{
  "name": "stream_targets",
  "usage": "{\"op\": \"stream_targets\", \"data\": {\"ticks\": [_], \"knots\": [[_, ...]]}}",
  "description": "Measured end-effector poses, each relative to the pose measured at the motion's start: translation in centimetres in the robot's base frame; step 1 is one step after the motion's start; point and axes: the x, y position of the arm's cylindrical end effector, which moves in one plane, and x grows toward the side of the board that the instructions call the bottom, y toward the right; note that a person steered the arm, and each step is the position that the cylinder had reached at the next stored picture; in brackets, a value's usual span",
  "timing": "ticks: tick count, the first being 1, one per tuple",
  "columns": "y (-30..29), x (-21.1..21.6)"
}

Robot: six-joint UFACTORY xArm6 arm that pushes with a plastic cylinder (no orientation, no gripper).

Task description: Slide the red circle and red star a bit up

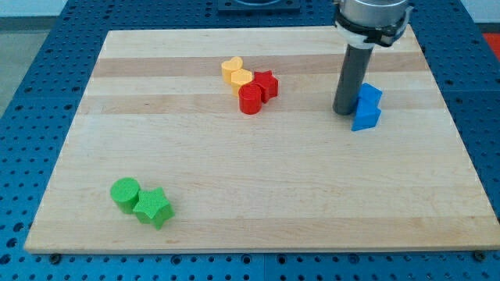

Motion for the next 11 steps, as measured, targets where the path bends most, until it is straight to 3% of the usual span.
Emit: {"op": "stream_targets", "data": {"ticks": [1, 3, 4, 5, 6, 7, 11], "knots": [[-8.9, 0.4], [-29.5, 8.3], [-36.5, 11.1], [-36.7, 13.2], [-36.6, 19.8], [-36.5, 20.4], [-21.2, 14.9]]}}
